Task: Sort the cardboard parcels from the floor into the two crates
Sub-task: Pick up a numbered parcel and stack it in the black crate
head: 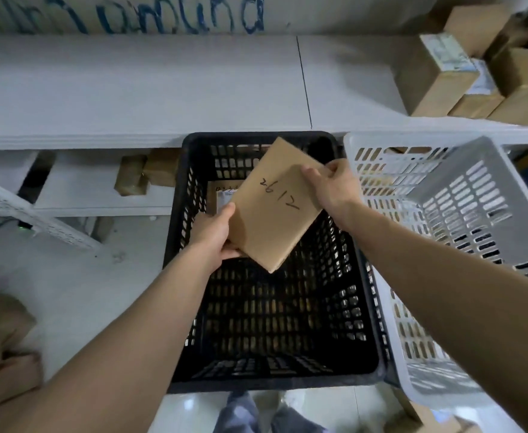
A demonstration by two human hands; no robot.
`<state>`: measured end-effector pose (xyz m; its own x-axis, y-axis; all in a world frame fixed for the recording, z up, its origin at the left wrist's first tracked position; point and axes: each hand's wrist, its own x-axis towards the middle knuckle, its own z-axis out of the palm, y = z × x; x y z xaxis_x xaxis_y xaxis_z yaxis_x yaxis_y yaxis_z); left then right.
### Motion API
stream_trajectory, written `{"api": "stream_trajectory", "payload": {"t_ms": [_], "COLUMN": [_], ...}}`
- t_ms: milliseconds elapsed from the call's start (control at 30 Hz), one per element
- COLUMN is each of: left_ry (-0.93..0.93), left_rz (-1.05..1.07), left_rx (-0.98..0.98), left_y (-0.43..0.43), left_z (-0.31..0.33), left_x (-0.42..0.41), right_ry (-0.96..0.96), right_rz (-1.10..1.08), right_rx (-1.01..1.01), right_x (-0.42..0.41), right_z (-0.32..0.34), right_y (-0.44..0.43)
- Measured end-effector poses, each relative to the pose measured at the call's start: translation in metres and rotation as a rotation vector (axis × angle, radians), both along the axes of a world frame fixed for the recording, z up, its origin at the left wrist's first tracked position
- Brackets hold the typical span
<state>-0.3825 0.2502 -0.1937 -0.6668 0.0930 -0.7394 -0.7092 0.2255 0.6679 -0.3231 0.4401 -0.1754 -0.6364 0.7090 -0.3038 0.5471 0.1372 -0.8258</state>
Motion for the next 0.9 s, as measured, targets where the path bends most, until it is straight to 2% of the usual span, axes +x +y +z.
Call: {"api": "stream_trajectory", "payload": {"t_ms": [200,300,533,700,900], "left_ry": [-0.107,-0.152,-0.206,-0.189,-0.186], "left_rz": [-0.072,-0.016,0.051,0.072,-0.013], "left_rx": [0.006,0.047,0.100,0.105,0.035], "left_y": [0.010,0.018,0.038,0.053,0.065], "left_z": [-0.036,-0.050,-0.075,-0.096,-0.111], "left_x": [0.000,-0.001,-0.006,-0.014,-0.017], "right_ry": [0.004,0.047,-0.009,-0.135,-0.353], "right_rz": [0.010,-0.023,-0.006,0.000,0.046], "right_rx": [-0.025,-0.088,-0.248,-0.220,-0.112], "right_x": [-0.018,-0.029,-0.045,-0.048,-0.054], "right_z": [-0.038,-0.054,-0.094,-0.127,-0.151], "right_y": [0.004,0.007,0.015,0.014,0.023]}}
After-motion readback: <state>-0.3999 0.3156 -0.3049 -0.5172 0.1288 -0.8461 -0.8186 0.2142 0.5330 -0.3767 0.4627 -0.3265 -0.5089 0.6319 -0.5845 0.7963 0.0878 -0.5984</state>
